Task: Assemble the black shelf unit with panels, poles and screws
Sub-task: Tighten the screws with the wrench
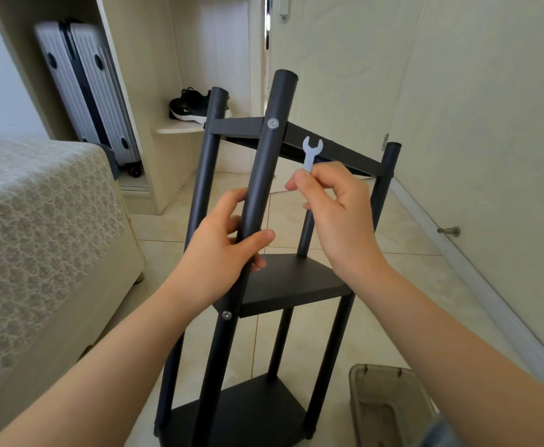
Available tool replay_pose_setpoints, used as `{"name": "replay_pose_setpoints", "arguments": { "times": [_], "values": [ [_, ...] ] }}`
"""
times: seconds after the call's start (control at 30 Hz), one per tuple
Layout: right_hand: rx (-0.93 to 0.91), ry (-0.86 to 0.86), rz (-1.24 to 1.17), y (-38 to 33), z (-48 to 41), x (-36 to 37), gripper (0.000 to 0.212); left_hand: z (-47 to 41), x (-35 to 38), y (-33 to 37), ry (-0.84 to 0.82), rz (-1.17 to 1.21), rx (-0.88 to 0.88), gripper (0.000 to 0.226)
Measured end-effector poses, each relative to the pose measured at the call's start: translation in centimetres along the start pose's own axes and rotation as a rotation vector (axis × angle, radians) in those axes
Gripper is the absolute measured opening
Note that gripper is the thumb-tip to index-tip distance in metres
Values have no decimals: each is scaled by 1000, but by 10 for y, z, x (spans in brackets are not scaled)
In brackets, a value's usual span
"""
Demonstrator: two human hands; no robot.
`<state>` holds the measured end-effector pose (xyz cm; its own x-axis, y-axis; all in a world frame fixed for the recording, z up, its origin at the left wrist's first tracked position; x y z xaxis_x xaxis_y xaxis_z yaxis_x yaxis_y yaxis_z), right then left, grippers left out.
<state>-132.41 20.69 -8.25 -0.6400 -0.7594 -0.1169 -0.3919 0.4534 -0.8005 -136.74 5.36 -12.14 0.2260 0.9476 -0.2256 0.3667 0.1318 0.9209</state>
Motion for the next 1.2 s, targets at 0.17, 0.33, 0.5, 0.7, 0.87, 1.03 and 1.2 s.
{"name": "replay_pose_setpoints", "arguments": {
  "times": [0.17,0.33,0.5,0.7,0.87,1.03,1.2],
  "values": [
    [104,-155,-148,-8,6,5,20,0,9,0,8,59,-26,44],
    [151,-141,-180,-8,4,5,20,1,16,0,-28,-23,-13,43],
    [216,-172,-247,0,0,5,20,15,0,-10,8,-272,10,53],
    [270,-198,-373,7,-5,6,17,50,-17,-38,133,-407,-56,51],
    [294,-184,-396,10,-7,7,17,75,-7,-71,-15,-455,-291,56],
    [295,-169,-379,11,-5,9,16,85,9,-86,-129,-465,-375,48],
    [285,-157,-379,10,-3,8,15,91,24,-90,-238,-503,-362,51]
  ]
}}
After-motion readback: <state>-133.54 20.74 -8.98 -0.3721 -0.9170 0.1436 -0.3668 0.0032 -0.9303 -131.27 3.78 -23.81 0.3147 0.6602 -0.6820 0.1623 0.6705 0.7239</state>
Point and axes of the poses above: each hand's wrist, its own z-axis away from the middle knuckle, its own x-axis out of the palm, y = z × x, the point moved 4 cm from there along -z, towards the middle knuckle, and after that the axes turned 7 degrees about y, right-handed, at the moved point
